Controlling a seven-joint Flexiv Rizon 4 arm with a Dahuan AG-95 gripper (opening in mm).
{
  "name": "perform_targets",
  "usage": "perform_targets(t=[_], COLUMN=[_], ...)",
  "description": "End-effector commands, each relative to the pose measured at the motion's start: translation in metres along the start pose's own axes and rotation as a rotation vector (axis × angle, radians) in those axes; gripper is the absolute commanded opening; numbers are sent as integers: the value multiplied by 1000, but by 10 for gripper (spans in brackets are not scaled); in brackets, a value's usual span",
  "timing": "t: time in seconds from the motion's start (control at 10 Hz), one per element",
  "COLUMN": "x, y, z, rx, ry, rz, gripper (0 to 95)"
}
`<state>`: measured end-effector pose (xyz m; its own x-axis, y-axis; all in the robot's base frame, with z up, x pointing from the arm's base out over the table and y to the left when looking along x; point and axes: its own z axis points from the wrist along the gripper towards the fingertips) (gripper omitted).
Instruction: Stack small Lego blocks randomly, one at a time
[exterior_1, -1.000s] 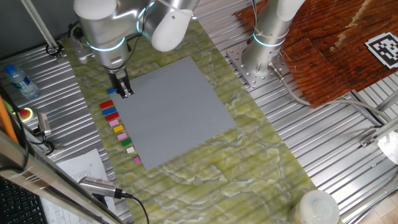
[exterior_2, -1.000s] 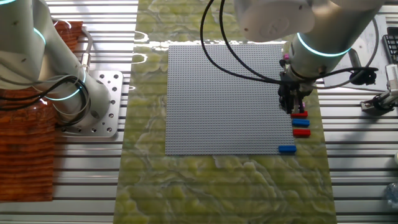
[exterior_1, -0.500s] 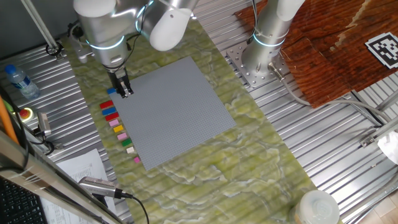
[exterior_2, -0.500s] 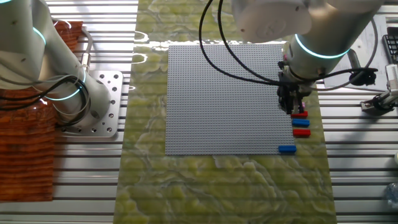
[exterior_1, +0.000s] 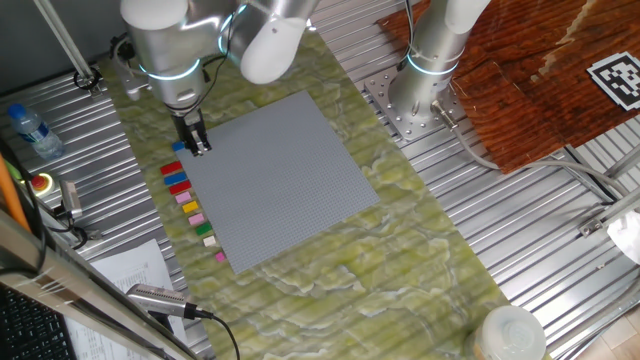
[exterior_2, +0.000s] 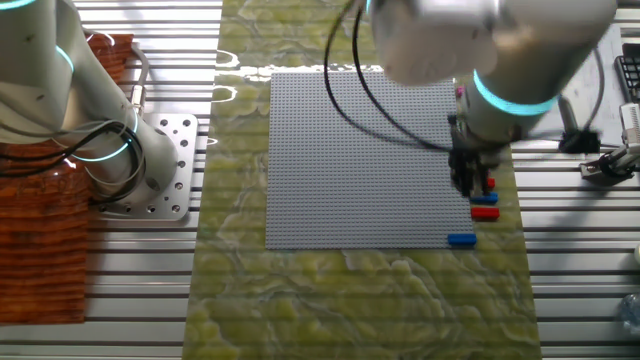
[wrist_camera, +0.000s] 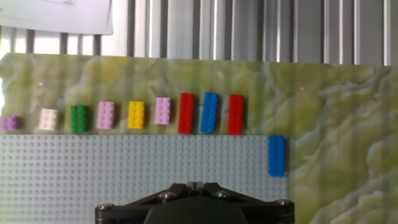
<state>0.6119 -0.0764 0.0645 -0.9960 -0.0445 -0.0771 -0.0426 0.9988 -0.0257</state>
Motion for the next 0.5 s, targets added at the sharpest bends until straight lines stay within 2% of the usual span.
perform_targets(t=[0.1,0.3,0.5], x=[-6,-12,-22], y=[-6,-7,-12], z=[8,14,18], rx=[-1,0,1], ry=[-6,-22,-18], rz=[12,23,26], gripper=[190,190,190])
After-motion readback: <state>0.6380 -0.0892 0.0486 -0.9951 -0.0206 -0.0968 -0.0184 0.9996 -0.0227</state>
